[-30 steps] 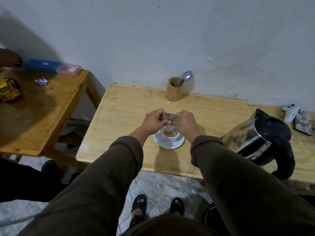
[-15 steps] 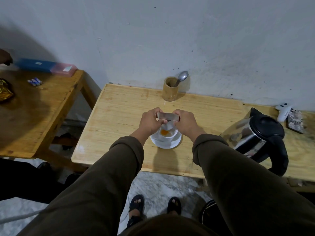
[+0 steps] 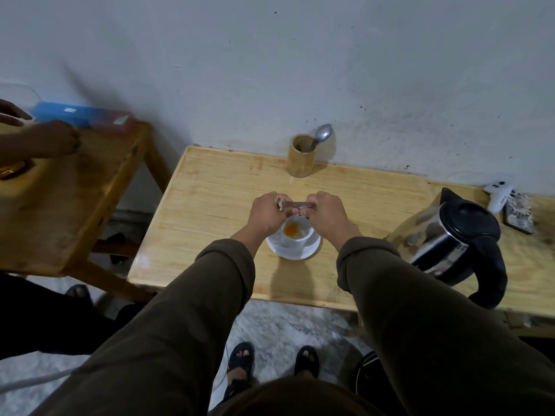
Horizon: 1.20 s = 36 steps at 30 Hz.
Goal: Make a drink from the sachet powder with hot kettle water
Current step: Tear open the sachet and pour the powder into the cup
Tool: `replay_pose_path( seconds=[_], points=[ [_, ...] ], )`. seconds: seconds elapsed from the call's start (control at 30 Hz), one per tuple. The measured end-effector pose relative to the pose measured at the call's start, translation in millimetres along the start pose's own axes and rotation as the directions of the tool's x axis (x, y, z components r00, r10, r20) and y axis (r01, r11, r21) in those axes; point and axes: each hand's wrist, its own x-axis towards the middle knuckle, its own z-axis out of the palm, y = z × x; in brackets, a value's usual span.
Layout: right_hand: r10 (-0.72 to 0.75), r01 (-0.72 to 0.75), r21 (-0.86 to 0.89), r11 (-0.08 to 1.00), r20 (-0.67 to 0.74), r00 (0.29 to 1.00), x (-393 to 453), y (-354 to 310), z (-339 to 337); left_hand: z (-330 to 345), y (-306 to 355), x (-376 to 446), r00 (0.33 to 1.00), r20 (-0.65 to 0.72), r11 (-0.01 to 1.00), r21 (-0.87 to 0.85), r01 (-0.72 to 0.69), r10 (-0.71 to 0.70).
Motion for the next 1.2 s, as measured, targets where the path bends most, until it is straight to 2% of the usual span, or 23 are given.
replay_pose_path(
  seconds=[0.17,0.27,0.3,0.37,0.43,0.5,0.63,0.8,0.9,1.07,1.2],
  points=[
    [-0.012,0.011,-0.050,0.999,-0.016,1.000,-2.9,-0.3,-1.5,-8.4,-4.3,-3.9,1.000,0.003,0.994,-0.107,-0.001,0.001],
    [-0.049,0.045,-0.077,0.996,-0.051,0.997,-6.6,0.0,-1.3,-18.9,-9.0,-6.1,0.986,0.015,0.976,-0.144,0.166,-0.166],
    [-0.067,0.063,-0.086,0.994,-0.053,0.996,-8.2,-0.5,-1.0,-22.5,-8.4,-8.3,0.968,0.061,0.938,-0.238,0.251,-0.244],
    [-0.125,0.119,-0.126,0.985,-0.043,0.991,-11.9,-4.4,-0.6,-28.8,-3.6,-12.7,0.908,0.216,0.781,-0.463,0.418,-0.359],
    [-0.218,0.210,-0.215,0.954,-0.014,0.976,-15.8,-10.4,0.4,-35.8,-1.2,-16.0,0.866,0.329,0.656,-0.564,0.501,-0.378],
    [-0.306,0.299,-0.293,0.908,0.022,0.952,-19.6,-16.4,3.3,-42.3,-2.4,-17.3,0.859,0.371,0.613,-0.602,0.511,-0.352],
    [-0.419,0.391,-0.391,0.833,0.014,0.908,-24.9,-23.3,11.8,-54.9,-9.5,-22.0,0.891,0.324,0.681,-0.576,0.453,-0.319],
    [-0.454,0.407,-0.392,0.825,-0.030,0.891,-28.4,-34.1,28.3,-69.5,-30.8,-24.9,0.943,0.194,0.741,-0.584,0.333,-0.270],
    [-0.489,0.425,-0.383,0.820,-0.082,0.869,-29.1,-40.2,47.5,-76.9,-43.5,-26.6,0.958,0.087,0.815,-0.509,0.278,-0.272],
    [-0.439,0.409,-0.373,0.833,0.003,0.898,-29.2,-56.7,78.7,-82.8,-70.7,-30.6,0.955,-0.087,0.894,-0.384,0.231,-0.284],
    [-0.347,0.369,-0.460,0.808,0.135,0.928,-29.1,-64.7,108.2,-78.5,-103.7,-31.4,0.939,-0.121,0.922,-0.262,0.284,-0.323]
  ],
)
